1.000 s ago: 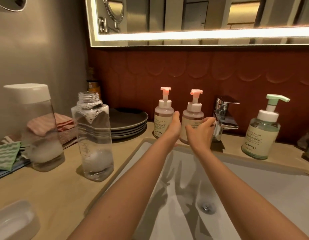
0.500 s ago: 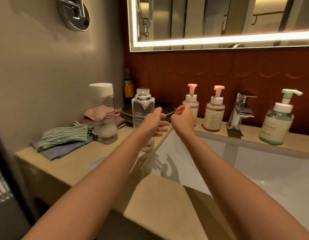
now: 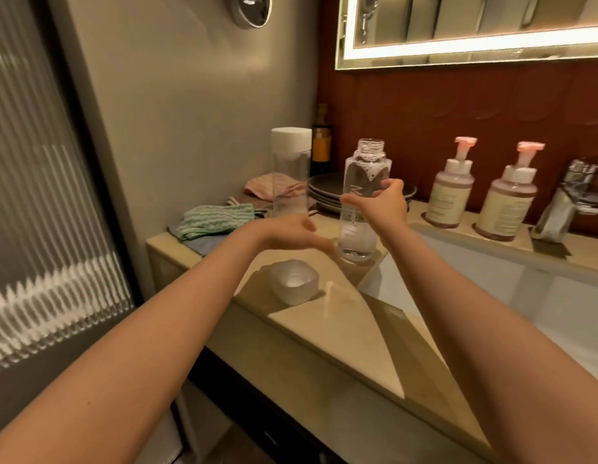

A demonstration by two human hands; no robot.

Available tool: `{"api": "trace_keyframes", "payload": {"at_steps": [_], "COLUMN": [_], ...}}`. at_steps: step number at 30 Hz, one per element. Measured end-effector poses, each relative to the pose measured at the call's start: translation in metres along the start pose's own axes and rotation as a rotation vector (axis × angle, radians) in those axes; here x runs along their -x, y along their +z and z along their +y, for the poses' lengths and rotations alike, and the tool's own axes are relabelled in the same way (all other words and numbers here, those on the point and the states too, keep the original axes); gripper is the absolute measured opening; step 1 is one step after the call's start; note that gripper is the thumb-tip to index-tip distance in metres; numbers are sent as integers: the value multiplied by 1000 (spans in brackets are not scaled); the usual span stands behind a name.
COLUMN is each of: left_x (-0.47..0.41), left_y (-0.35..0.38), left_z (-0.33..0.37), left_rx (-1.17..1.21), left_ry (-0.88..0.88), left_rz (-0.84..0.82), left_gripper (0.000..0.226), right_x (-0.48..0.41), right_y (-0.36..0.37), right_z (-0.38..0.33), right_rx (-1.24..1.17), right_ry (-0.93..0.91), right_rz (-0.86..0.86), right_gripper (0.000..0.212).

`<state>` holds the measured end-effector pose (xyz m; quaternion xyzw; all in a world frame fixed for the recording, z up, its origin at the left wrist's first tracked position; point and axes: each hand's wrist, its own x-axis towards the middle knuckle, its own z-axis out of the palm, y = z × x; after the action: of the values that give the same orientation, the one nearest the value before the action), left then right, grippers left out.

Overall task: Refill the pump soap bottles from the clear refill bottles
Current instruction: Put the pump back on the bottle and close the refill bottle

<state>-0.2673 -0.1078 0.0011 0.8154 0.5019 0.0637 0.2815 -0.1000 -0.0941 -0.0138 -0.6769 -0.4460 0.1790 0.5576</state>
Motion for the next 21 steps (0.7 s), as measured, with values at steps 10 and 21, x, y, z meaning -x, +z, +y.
{"api": "trace_keyframes", "payload": {"at_steps": [10, 21], "left_x": [4, 10], "left_y": [8, -11], "left_z": [-40, -20], "left_rx": [-272, 480], "left_ry": [-198, -12], "left_rz": [-67, 377], "left_gripper": [67, 21], "right_x": [15, 36], "right_y": [17, 3], "right_z": [-3, -6], "right_rx": [169, 158], "right_ry": [-130, -219], "right_rz": [31, -84], "right_gripper": [74, 70]}}
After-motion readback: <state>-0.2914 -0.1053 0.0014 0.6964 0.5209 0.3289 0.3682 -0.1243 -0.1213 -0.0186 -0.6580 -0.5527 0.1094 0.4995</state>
